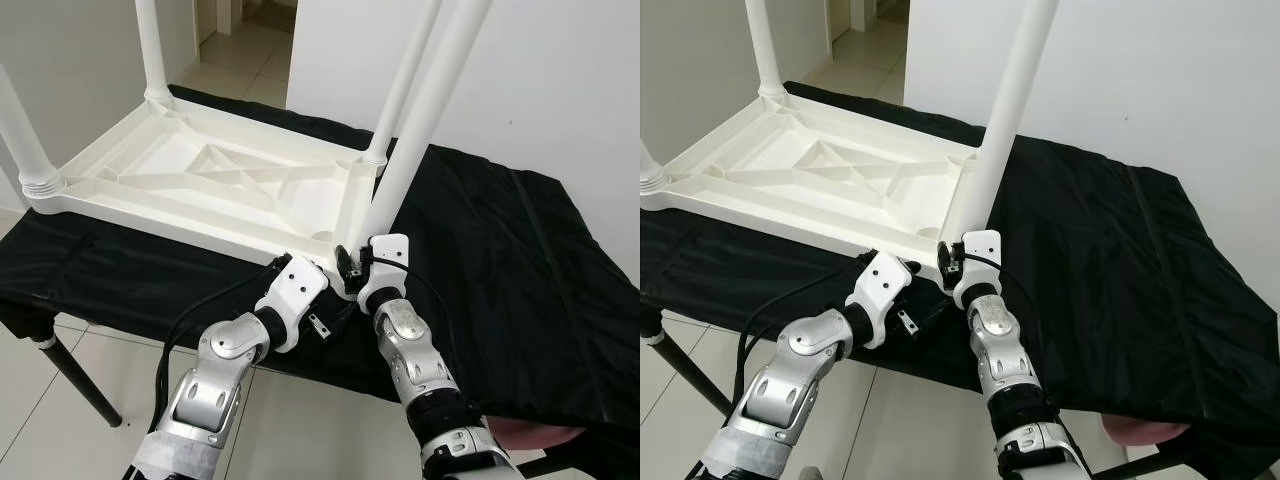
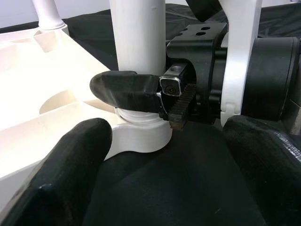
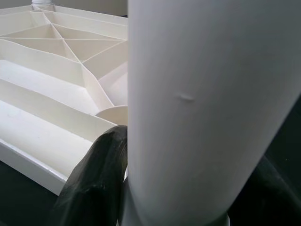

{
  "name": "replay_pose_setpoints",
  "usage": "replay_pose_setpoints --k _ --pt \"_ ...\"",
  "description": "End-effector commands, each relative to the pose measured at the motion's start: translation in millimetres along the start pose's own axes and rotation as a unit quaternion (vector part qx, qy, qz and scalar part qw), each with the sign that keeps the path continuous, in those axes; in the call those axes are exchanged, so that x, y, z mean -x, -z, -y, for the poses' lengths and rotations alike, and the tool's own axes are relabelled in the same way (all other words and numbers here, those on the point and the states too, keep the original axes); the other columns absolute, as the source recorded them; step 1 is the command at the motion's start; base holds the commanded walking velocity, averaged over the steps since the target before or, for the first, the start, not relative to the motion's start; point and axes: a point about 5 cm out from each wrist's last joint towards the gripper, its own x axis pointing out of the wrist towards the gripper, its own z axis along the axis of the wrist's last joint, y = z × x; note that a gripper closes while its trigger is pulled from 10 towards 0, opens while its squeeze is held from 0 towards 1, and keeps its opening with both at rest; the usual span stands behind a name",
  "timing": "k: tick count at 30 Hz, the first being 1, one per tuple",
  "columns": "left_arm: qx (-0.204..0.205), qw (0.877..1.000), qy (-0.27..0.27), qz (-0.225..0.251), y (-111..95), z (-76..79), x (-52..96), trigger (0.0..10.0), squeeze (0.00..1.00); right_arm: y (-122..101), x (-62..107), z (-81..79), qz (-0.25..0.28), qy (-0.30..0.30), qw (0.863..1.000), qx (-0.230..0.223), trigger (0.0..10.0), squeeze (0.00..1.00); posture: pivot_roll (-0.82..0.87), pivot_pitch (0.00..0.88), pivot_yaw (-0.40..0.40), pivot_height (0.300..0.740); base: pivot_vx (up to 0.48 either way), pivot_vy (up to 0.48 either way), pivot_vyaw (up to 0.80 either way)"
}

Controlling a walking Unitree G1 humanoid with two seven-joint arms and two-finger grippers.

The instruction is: Building children table

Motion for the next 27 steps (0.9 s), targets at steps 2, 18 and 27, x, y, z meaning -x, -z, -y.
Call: replay_pose_setpoints --k 2,18,27 --pt "0.001 0.999 -0.047 -0.003 1 -1.4 -1.3 10.0 0.0 14 5.5 5.2 -0.039 0.014 0.999 -0.003 10.0 0.88 0.05 0.0 -0.145 0.74 0.0 0.0 0.0" --pt "0.001 0.999 -0.046 -0.006 2 -0.2 0.3 10.0 0.0 -4 9.4 26.6 -0.006 -0.145 0.989 0.022 10.0 0.0 0.05 0.0 -0.145 0.74 0.0 0.0 0.0" --pt "-0.009 0.999 -0.038 -0.004 0 -1.9 -2.7 10.0 0.0 -11 -3.1 45.1 -0.024 -0.258 0.962 0.083 10.0 0.0 0.05 0.0 -0.126 0.74 0.0 0.0 0.0"
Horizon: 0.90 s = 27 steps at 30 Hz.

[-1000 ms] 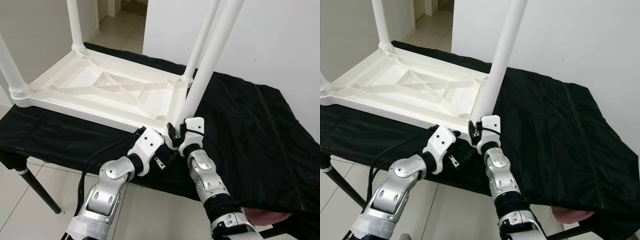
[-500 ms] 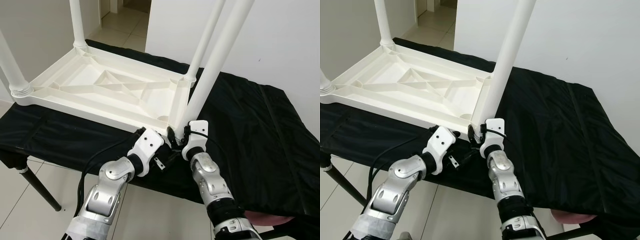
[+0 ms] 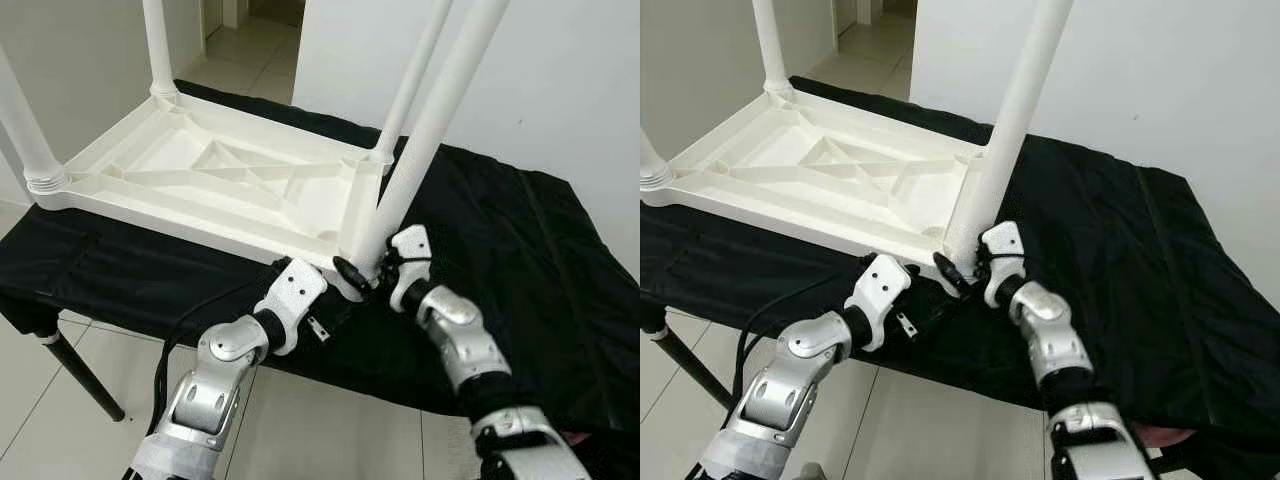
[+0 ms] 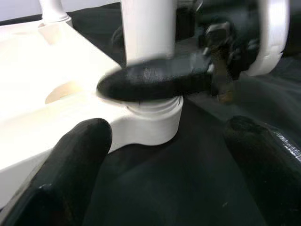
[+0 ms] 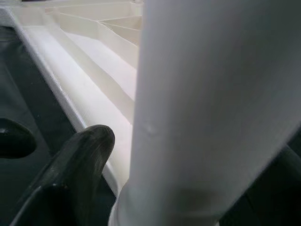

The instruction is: Building children table

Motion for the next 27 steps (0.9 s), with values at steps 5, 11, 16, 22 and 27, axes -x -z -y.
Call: replay_pose_setpoints --k 5,11,16,22,27 --pt "-0.007 0.999 -0.039 0.0 -2 -3.0 -3.8 10.0 0.0 9 -6.1 5.1 -0.048 -0.04 0.998 0.018 10.0 0.0 0.06 0.0 -0.122 0.74 0.0 0.0 0.0" --pt "-0.01 0.999 -0.043 -0.002 -1 -5.5 -2.4 10.0 0.0 15 -14.3 1.5 -0.072 -0.059 0.996 0.012 5.2 0.0 0.08 0.0 -0.128 0.74 0.0 0.0 0.0" --pt "-0.011 0.999 -0.048 -0.001 -2 -7.0 -2.1 10.0 0.0 20 -16.8 -1.2 -0.079 -0.064 0.995 -0.007 0.0 0.0 0.09 0.0 -0.137 0.74 0.0 0.0 0.0" --pt "-0.011 0.998 -0.054 -0.002 -2 -8.2 -0.5 10.0 0.0 25 -13.9 1.6 -0.09 -0.062 0.994 -0.023 0.0 0.0 0.1 0.0 -0.14 0.74 0.0 0.0 0.0" --pt "-0.01 0.998 -0.055 -0.003 -1 -7.7 0.3 10.0 0.0 27 -8.6 9.4 -0.088 -0.044 0.994 -0.037 0.0 0.0 0.09 0.0 -0.143 0.74 0.0 0.0 0.0"
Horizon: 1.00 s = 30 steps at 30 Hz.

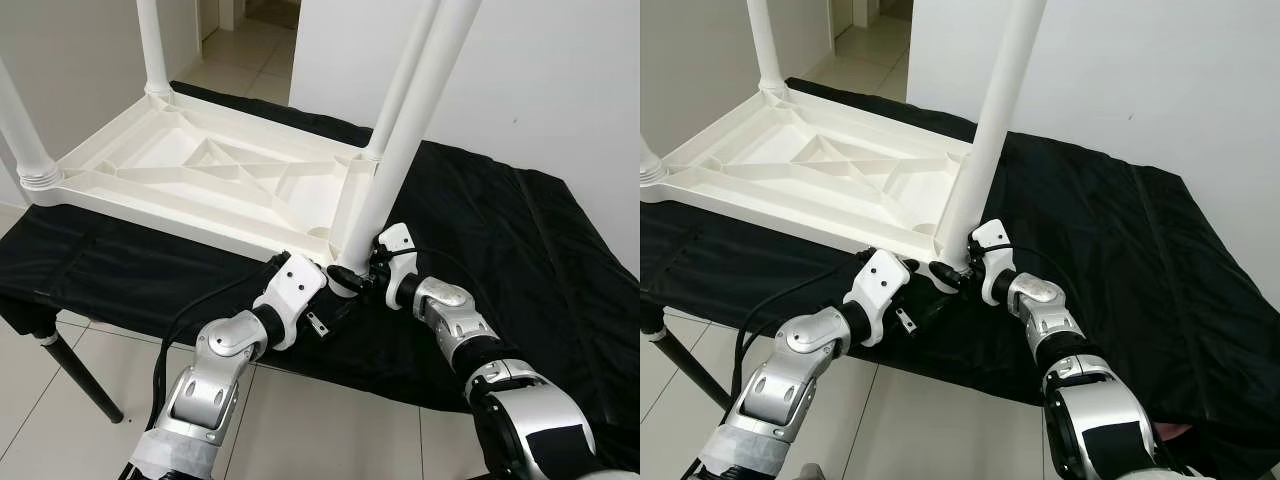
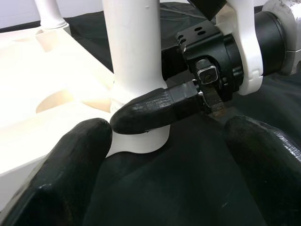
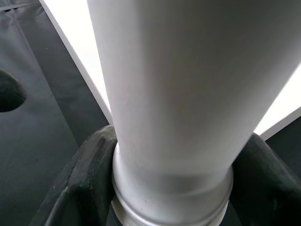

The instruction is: Building children table

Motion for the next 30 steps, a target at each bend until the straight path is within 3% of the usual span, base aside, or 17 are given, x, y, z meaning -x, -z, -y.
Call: replay_pose_setpoints --k 1,2,3,4,9,13,18,21,25,26,30 --pt "-0.005 0.999 -0.05 -0.005 1 -3.5 -0.9 10.0 0.0 9 6.6 5.6 -0.019 0.021 1.0 -0.01 1.5 0.0 0.09 0.0 -0.143 0.74 0.0 0.0 0.0" --pt "-0.005 0.999 -0.049 -0.005 1 -3.2 -1.0 10.0 0.0 9 7.9 7.9 -0.019 0.034 0.999 -0.012 5.4 0.0 0.08 0.0 -0.14 0.74 0.0 0.0 0.0" --pt "-0.005 0.999 -0.049 -0.005 1 -3.2 -1.0 10.0 0.0 9 7.9 7.9 -0.019 0.034 0.999 -0.012 5.4 0.0 0.08 0.0 -0.14 0.74 0.0 0.0 0.0" --pt "-0.004 0.999 -0.048 -0.005 1 -2.3 -1.3 10.0 0.0 9 9.3 10.5 -0.019 0.05 0.998 -0.012 10.0 0.0 0.08 0.0 -0.14 0.74 0.0 0.0 0.0" --pt "-0.002 0.999 -0.042 -0.006 2 1.1 -1.7 10.0 0.0 10 12.7 13.5 -0.013 0.094 0.995 -0.004 10.0 0.0 0.07 0.0 -0.139 0.74 0.0 0.0 0.0" --pt "-0.002 0.999 -0.04 -0.011 4 2.0 -0.5 10.0 0.0 11 11.6 11.5 0.023 0.154 0.986 -0.062 10.0 0.0 0.07 0.0 -0.141 0.74 0.0 0.0 0.0" --pt "-0.001 0.999 -0.042 -0.013 5 2.1 0.6 10.0 0.0 12 10.9 7.4 0.041 0.209 0.974 -0.081 10.0 0.0 0.07 0.0 -0.14 0.74 0.0 0.0 0.0" --pt "0.0 0.999 -0.039 -0.015 7 4.8 0.4 10.0 0.0 15 10.9 -4.8 0.053 0.307 0.947 -0.084 10.0 0.0 0.07 0.0 -0.142 0.74 0.0 0.0 0.0" --pt "0.001 0.999 -0.038 -0.015 7 5.2 -0.2 10.0 0.0 15 12.2 -12.6 0.063 0.343 0.934 -0.078 10.0 0.0 0.07 0.0 -0.146 0.74 0.0 0.0 0.0" --pt "0.001 0.999 -0.036 -0.015 7 5.5 -0.2 10.0 0.0 13 15.9 -19.7 0.071 0.382 0.917 -0.088 10.0 0.0 0.07 0.0 -0.148 0.74 0.0 0.0 0.0" --pt "0.0 0.999 -0.035 -0.016 8 6.2 0.5 10.0 0.0 11 19.3 -25.3 0.075 0.398 0.91 -0.091 10.0 0.0 0.06 0.0 -0.149 0.74 0.0 0.0 0.0"
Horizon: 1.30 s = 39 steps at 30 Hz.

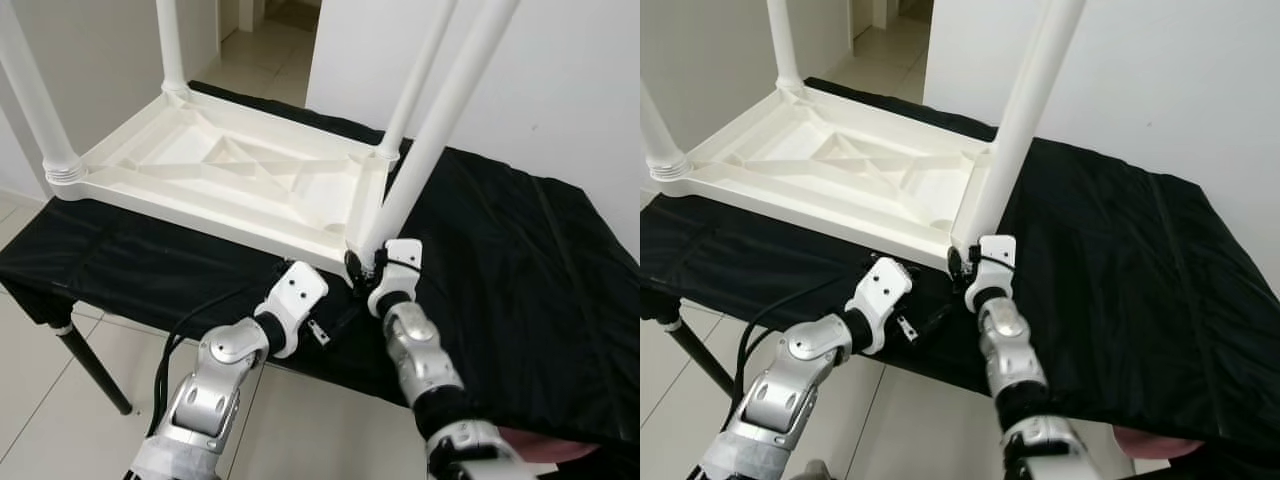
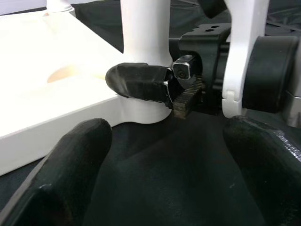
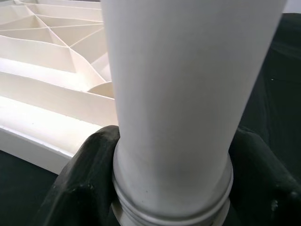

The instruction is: Building children table

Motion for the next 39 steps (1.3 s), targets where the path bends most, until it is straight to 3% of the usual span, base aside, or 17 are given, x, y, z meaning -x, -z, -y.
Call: replay_pose_setpoints --k 1,8,9,10,17,20,23,24,30,39 --pt "-0.003 0.999 -0.041 -0.006 3 -0.2 -0.3 10.0 0.0 -2 5.5 17.3 0.002 0.053 0.998 0.017 10.0 0.0 0.06 0.0 -0.149 0.74 0.0 0.0 0.0" --pt "-0.009 0.999 -0.04 -0.007 3 0.1 -1.3 10.0 0.0 -2 9.2 20.2 -0.012 0.057 0.998 0.034 10.0 0.0 0.06 0.0 -0.148 0.74 0.0 0.0 0.0" --pt "-0.013 0.999 -0.043 -0.006 3 -0.5 -1.8 10.0 0.0 -1 8.9 21.4 -0.016 0.06 0.998 0.031 10.0 0.89 0.06 0.0 -0.148 0.74 0.0 0.0 0.0" --pt "-0.018 0.999 -0.047 -0.006 3 -1.0 -2.1 10.0 0.0 1 8.2 22.8 -0.02 0.061 0.998 0.024 10.0 1.0 0.06 0.0 -0.148 0.74 0.0 0.0 0.0" --pt "-0.028 0.998 -0.054 -0.01 4 -2.7 -2.1 10.0 0.0 -5 1.9 31.8 -0.024 0.056 0.998 0.009 10.0 1.0 0.07 0.0 -0.147 0.74 0.0 0.0 0.0" --pt "-0.019 0.999 -0.035 -0.011 5 -0.3 -0.5 10.0 0.0 -14 -10.7 41.9 -0.023 0.004 1.0 0.015 10.0 1.0 0.08 0.0 -0.144 0.74 0.0 0.0 0.0" --pt "-0.019 0.999 -0.031 -0.01 5 0.5 -0.2 10.0 0.0 -16 -13.2 42.7 -0.023 -0.013 1.0 0.017 10.0 1.0 0.08 0.0 -0.144 0.74 0.0 0.0 0.0" --pt "-0.018 0.999 -0.026 -0.011 5 2.2 0.0 10.0 0.0 -24 -19.1 45.1 -0.018 -0.059 0.998 0.032 10.0 0.0 0.08 0.0 -0.142 0.74 0.0 0.0 0.0" --pt "-0.016 1.0 -0.018 -0.009 5 2.9 0.9 10.0 0.0 -36 -25.1 42.8 -0.004 -0.147 0.986 0.075 10.0 0.0 0.09 0.0 -0.143 0.74 0.0 0.0 0.0" --pt "-0.018 1.0 -0.019 -0.006 3 1.5 -0.4 10.0 0.0 -38 -33.3 36.1 -0.015 -0.246 0.965 0.091 10.0 0.0 0.09 0.0 -0.138 0.74 0.0 0.0 0.0"
